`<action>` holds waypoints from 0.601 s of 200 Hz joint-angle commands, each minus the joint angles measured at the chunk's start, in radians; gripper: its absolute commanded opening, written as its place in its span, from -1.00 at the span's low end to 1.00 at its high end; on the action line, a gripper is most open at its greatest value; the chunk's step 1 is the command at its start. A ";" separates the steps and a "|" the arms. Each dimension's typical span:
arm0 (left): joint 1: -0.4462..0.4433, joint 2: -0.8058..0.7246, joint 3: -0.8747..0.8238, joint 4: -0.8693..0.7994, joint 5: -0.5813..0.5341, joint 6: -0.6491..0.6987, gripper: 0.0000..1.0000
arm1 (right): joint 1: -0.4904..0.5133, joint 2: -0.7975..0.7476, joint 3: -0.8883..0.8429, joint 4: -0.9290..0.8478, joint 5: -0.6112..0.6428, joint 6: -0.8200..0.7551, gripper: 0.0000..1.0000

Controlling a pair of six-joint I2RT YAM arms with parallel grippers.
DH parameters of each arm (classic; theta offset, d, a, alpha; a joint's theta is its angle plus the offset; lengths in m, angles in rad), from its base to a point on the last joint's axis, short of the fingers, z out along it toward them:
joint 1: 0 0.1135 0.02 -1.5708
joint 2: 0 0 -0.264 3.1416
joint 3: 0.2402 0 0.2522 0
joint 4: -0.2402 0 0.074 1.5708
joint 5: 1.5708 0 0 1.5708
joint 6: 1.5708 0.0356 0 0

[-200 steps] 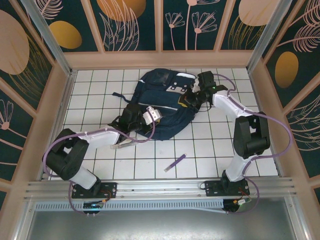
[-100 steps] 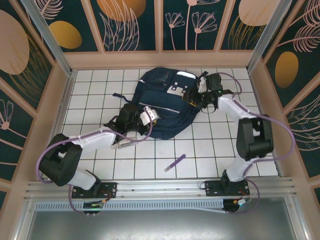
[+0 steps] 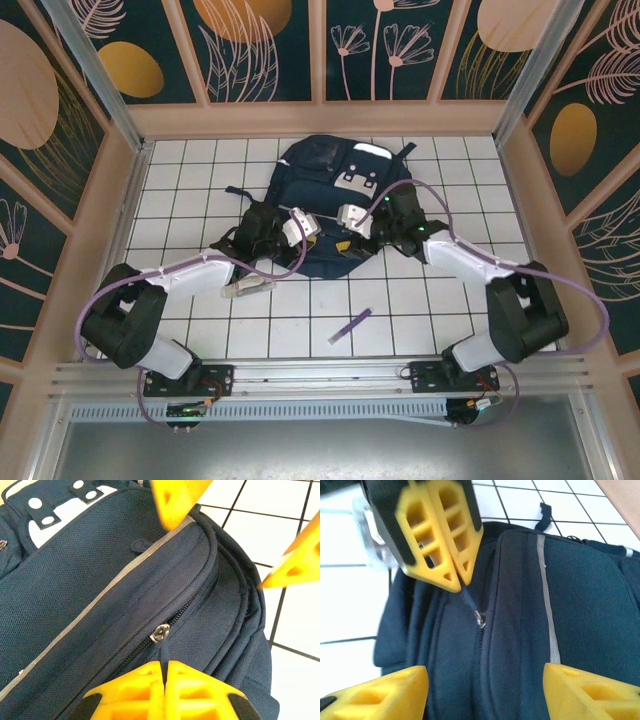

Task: Pack books, pencil case, and school supplies into a backpack

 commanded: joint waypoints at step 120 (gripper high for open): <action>0.175 0.030 -0.024 0.087 -0.234 -0.049 -1.00 | 0.009 -0.089 -0.107 -0.079 0.151 -0.447 -1.00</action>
